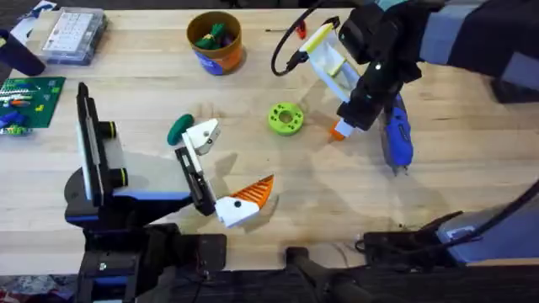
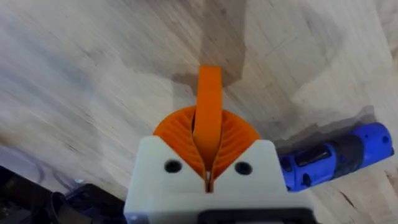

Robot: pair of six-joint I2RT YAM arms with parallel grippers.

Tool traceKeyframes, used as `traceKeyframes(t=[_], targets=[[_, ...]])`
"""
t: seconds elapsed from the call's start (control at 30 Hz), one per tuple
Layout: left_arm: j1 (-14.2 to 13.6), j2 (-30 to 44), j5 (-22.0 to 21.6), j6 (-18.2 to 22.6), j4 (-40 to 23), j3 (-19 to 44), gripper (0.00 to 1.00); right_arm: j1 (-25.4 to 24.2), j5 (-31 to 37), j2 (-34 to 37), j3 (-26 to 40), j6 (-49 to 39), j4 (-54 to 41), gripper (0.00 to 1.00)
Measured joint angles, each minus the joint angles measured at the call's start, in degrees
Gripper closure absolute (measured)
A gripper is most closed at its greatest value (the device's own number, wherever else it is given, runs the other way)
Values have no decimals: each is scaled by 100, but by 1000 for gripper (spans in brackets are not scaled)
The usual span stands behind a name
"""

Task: Pick up the gripper from the table and insert it into the empty holder that is missing its gripper. Then pick up a screw, insert it into the mounting hole, and use the screwdriver to tighten it. Finally, clean up the table by picking up the vegetable and placing it into the bucket.

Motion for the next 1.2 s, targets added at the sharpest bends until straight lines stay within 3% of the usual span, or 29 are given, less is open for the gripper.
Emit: traceKeyframes(t=[0.23,0.47,0.63,0.9,0.97,1.0,1.2], targets=[[0,0,-15,-1,2,0,10,0,-16,4,273,2,-532,986],[0,0,-20,-1,4,0,10,0,-618,9,1500,166,-1138,986],[0,0,-24,-1,4,0,10,-14,-1481,10,2001,435,-1324,987],[0,0,-37,-1,7,0,10,-108,-3237,11,2053,648,-1338,987],[0,0,-37,-1,7,0,10,-115,-3711,10,2056,658,-1271,987],[0,0,-37,-1,7,0,10,-116,-4269,9,2056,675,-1226,987],[0,0,-37,-1,7,0,10,-116,-4883,10,2056,697,-1222,989]])
